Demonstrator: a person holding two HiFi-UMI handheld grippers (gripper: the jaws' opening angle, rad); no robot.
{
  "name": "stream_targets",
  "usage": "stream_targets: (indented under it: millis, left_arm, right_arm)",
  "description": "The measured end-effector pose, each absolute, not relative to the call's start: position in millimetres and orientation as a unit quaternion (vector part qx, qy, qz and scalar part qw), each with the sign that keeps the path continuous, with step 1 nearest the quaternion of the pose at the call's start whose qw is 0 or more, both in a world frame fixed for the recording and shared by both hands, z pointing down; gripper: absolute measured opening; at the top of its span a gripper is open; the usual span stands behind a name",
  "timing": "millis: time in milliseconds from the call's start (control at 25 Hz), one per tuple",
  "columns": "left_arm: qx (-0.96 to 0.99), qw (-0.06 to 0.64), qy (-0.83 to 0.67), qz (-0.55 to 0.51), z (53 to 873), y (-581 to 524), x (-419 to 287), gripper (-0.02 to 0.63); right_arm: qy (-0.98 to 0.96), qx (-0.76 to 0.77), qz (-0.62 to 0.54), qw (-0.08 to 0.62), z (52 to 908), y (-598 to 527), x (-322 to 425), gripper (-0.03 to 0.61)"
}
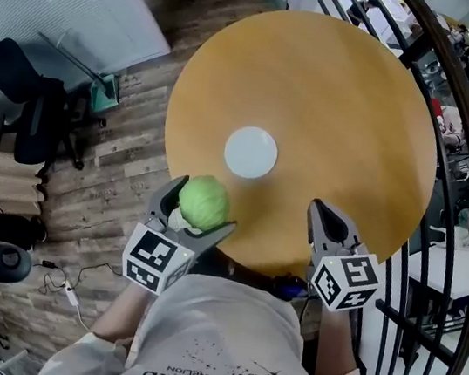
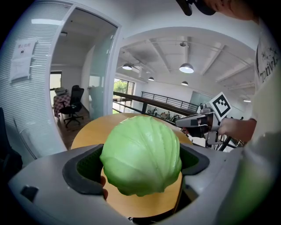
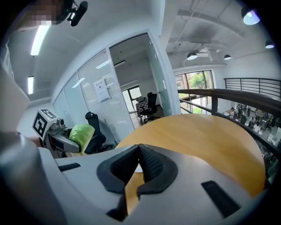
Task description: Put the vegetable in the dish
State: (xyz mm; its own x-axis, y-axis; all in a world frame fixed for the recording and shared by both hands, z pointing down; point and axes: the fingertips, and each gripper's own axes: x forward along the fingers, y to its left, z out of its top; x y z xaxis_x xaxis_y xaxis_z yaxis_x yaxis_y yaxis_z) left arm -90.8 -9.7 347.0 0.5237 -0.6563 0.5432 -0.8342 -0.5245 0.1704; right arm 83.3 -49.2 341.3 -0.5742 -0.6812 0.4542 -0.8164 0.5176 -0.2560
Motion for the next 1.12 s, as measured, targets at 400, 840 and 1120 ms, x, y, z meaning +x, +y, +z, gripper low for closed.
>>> stream_targets:
  millis: [400, 840, 1120]
  left_arm:
    - [0.861, 0.2, -0.406, 0.232, 368, -37, -91, 0.503]
    - [0.859, 0.201, -0.388, 0.267, 407, -74, -94, 0.503]
    - [0.856, 0.205, -0.381, 0.282, 438, -91, -84, 0.503]
  right_arm:
    - [-0.851, 0.445, 0.23, 0.157, 357, -67, 74, 0.017]
    - [-0.853, 0.426, 0.247, 0.174, 387, -85, 56, 0.016]
    - [-0.847, 0.429, 0.264, 0.171, 416, -92, 64, 0.017]
